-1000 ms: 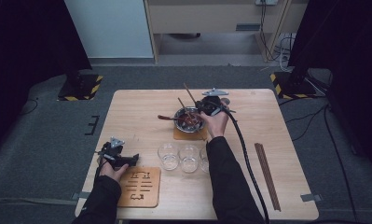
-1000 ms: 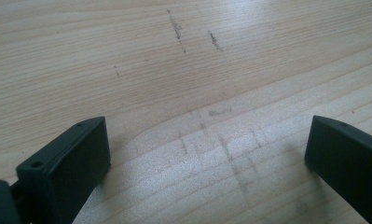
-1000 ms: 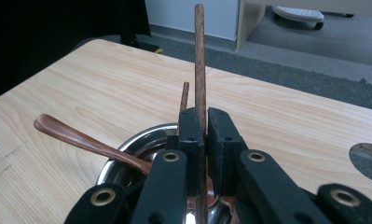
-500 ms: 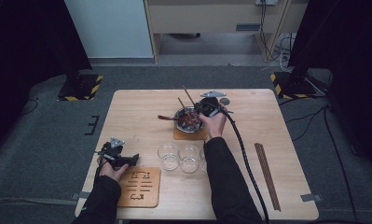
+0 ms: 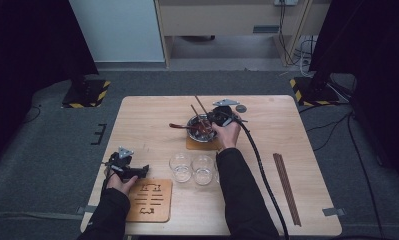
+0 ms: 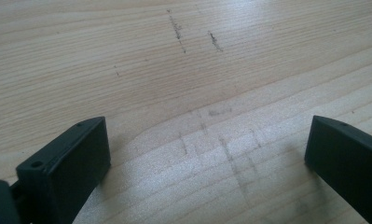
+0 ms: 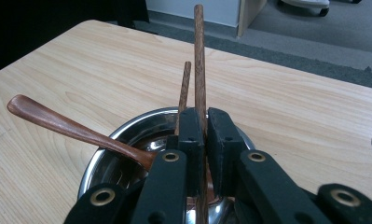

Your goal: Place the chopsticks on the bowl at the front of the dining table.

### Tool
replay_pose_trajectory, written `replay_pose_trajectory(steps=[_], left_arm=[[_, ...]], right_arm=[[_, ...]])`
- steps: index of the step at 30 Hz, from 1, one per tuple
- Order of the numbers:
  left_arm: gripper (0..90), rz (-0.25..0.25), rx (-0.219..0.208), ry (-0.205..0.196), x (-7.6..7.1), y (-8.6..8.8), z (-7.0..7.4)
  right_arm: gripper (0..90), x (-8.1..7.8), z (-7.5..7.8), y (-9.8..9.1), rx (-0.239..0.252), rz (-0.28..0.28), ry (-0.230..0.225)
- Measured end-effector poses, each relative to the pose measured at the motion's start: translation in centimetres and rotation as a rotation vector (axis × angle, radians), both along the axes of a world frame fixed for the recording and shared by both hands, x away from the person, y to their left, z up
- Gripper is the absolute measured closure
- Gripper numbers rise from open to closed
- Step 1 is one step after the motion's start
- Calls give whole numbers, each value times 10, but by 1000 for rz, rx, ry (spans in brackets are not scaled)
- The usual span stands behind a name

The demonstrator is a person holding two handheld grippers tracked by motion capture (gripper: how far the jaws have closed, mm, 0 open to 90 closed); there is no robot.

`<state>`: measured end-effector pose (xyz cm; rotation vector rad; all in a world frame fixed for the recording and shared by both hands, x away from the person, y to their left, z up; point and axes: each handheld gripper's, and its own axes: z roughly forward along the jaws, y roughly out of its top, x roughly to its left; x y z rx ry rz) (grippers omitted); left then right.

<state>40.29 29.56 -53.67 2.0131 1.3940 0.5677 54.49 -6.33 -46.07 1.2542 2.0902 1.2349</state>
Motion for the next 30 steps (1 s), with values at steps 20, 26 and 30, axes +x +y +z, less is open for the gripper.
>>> replay_pose_trajectory(steps=[20, 26, 30], left_arm=[[0, 1, -1, 0, 0, 0, 0], [0, 1, -1, 0, 0, 0, 0], [0, -1, -1, 0, 0, 0, 0]], right_arm=[[844, 4, -19, 5, -41, -20, 59], [843, 4, -23, 5, -51, -16, 73], [843, 4, -25, 6, -59, -21, 88]])
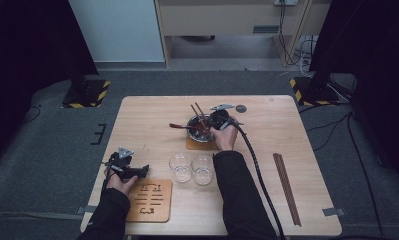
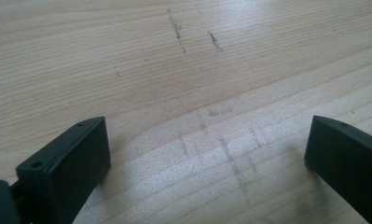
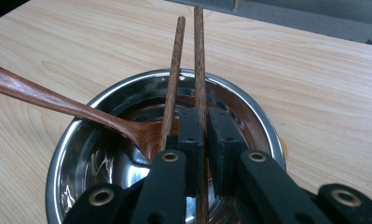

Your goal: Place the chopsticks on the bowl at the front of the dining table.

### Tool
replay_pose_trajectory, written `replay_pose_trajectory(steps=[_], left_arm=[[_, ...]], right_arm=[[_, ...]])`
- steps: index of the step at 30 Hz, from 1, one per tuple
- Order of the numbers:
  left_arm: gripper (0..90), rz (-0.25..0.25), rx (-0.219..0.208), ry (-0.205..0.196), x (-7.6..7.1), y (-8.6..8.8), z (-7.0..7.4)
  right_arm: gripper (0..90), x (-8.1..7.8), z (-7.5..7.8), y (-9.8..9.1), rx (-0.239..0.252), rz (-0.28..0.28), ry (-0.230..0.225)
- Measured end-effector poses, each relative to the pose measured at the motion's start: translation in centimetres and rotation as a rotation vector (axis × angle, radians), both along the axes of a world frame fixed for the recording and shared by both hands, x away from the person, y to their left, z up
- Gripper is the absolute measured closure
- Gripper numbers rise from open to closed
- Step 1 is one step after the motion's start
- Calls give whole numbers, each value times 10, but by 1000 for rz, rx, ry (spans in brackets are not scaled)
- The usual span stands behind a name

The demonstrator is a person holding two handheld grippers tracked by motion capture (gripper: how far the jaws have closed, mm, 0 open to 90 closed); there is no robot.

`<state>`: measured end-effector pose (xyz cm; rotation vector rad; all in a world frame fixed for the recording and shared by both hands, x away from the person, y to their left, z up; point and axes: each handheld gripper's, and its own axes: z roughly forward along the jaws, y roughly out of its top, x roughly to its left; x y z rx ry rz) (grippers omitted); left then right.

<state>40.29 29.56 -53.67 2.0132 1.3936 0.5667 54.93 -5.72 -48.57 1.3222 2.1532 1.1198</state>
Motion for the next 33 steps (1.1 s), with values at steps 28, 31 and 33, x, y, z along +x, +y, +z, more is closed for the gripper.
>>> replay_pose_trajectory(steps=[28, 31, 33], left_arm=[[0, 1, 0, -1, 0, 0, 0], [0, 1, 0, 0, 0, 0, 0], [0, 1, 1, 0, 0, 0, 0]], right_arm=[[822, -8, 8, -7, -43, 50, 29], [832, -8, 7, -7, -53, 54, 35], [844, -8, 5, -6, -53, 53, 40]])
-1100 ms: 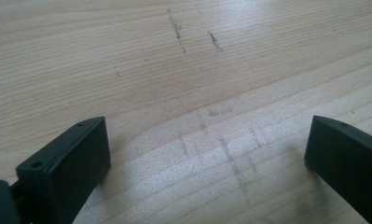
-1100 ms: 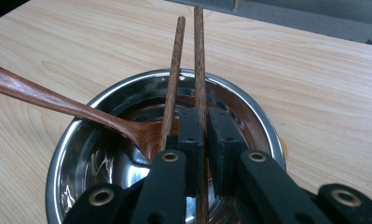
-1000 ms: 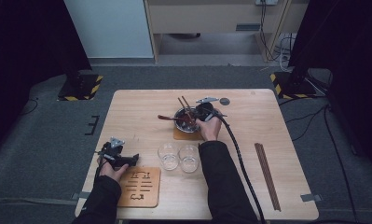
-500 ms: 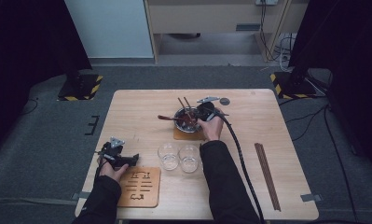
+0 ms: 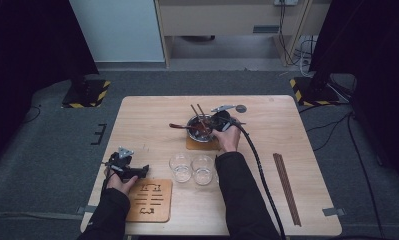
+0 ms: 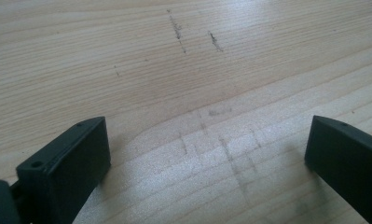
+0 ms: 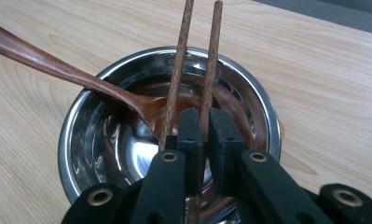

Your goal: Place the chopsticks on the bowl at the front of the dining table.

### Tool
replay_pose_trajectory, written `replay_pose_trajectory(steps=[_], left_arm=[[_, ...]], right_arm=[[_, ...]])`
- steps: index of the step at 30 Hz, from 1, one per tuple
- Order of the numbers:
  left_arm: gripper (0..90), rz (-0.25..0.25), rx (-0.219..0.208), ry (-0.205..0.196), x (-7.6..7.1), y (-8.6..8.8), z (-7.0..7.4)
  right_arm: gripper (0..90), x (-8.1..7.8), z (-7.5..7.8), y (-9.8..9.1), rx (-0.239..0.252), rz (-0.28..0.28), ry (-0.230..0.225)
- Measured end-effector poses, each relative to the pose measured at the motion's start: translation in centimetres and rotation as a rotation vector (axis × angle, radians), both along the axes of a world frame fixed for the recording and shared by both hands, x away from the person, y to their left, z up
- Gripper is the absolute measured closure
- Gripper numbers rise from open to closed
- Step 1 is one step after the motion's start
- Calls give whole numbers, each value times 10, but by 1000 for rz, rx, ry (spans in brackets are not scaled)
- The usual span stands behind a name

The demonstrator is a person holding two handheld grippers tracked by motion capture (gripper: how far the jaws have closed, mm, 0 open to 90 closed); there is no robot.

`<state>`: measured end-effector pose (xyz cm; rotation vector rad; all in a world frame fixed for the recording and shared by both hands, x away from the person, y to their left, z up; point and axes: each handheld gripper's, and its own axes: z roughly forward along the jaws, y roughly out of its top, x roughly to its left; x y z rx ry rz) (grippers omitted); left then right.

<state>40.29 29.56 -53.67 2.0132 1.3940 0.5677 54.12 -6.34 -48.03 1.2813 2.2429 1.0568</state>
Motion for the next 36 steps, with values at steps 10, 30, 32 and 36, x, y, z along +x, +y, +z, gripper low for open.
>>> replay_pose_trajectory(steps=[10, 30, 32, 36], left_arm=[[0, 1, -2, 0, 0, 0, 0], [0, 1, -1, 0, 0, 0, 0], [0, 1, -1, -1, 0, 0, 0], [0, 0, 0, 0, 0, 0, 0]], right_arm=[[846, 3, -3, 3, 22, -5, -11], [564, -1, -2, 6, 33, 34, -8], [556, -1, -3, 7, 25, 35, -1], [619, -1, -5, 9, 1, 32, 3]])
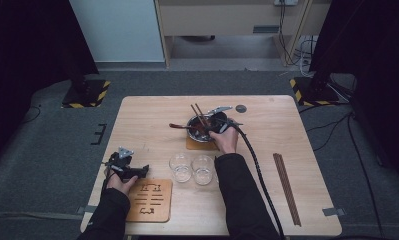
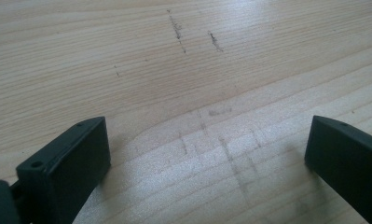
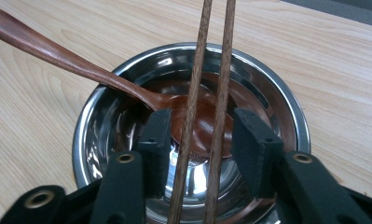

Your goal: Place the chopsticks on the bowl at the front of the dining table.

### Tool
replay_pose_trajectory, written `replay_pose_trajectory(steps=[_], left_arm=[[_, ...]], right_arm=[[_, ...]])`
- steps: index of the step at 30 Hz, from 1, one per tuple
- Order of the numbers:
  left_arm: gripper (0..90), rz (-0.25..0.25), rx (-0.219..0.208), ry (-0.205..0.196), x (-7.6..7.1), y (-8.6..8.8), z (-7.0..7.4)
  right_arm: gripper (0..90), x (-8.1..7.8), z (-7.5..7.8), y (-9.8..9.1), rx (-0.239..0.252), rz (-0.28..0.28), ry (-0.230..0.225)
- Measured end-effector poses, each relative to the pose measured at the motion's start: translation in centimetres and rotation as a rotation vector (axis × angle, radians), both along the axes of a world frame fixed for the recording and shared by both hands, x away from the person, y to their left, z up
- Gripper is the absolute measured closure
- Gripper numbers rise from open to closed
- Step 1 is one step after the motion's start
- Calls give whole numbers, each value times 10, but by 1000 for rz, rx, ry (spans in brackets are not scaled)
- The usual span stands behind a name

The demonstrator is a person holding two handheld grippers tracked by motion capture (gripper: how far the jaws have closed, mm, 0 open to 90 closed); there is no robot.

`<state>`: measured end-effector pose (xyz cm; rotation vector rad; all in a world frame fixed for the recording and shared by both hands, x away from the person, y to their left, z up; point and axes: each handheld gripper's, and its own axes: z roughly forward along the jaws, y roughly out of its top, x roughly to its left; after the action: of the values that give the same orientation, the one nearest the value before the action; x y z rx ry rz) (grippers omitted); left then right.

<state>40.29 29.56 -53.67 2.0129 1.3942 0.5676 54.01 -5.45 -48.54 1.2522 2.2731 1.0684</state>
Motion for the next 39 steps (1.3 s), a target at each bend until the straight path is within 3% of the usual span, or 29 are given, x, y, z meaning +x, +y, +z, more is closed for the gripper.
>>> replay_pose_trajectory(steps=[8, 15, 26, 30, 39], left_arm=[[0, 1, -1, 0, 0, 0, 0], [0, 0, -1, 0, 0, 0, 0], [0, 1, -1, -1, 0, 0, 0], [0, 1, -1, 0, 0, 0, 0], [0, 1, -1, 0, 0, 0, 0]], right_arm=[[765, -1, 0, 1, -29, -7, 7], [784, -2, -2, -2, -6, -45, 8], [782, -1, -2, -9, -11, -117, 8], [744, -1, -2, -9, 1, -109, 15], [553, -4, 10, -16, 34, -116, -26]])
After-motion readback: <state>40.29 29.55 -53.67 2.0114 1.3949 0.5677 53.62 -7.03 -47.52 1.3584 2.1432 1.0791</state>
